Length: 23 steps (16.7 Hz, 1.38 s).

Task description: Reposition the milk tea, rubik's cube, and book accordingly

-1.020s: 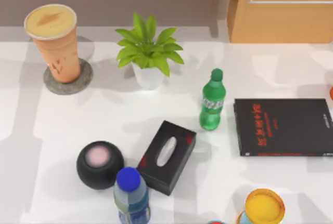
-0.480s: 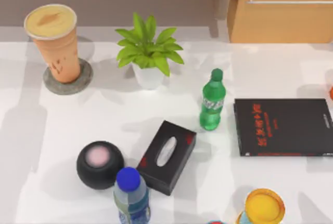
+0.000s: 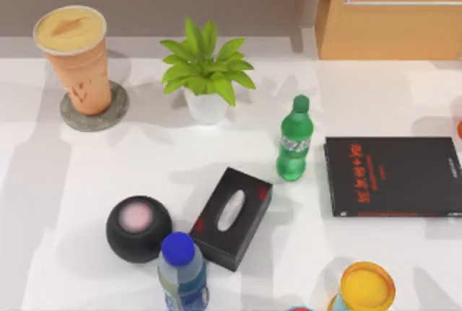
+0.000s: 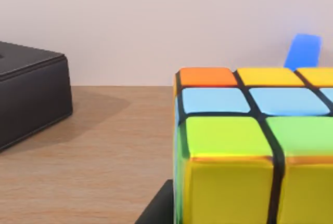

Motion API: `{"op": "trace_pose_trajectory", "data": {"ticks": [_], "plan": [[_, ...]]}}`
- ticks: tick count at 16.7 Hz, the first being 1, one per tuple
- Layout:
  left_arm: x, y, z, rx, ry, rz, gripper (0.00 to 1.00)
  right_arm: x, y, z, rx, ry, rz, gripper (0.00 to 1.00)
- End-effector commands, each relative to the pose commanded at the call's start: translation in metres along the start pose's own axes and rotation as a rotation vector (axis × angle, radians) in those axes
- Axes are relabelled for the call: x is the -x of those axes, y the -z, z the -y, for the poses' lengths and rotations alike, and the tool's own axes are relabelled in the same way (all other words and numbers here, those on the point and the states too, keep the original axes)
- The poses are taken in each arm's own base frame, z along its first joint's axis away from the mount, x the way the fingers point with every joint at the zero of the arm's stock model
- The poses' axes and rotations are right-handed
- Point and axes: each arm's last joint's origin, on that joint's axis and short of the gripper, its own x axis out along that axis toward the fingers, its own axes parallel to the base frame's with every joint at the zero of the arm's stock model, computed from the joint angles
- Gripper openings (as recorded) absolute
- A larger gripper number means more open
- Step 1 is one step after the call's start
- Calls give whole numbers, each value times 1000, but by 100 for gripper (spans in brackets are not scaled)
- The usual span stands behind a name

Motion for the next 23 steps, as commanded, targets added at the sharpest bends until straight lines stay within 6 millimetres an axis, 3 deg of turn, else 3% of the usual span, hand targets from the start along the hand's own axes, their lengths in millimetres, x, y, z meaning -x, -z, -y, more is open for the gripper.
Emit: {"op": "trace_pose_trajectory", "data": {"ticks": [12, 23], "plan": [[0, 0, 0, 0, 0, 0, 98, 0, 0, 0, 0, 0, 0, 100], [4, -2, -1, 0, -2, 5, 100, 0, 0, 0, 0, 0, 0, 100]]}}
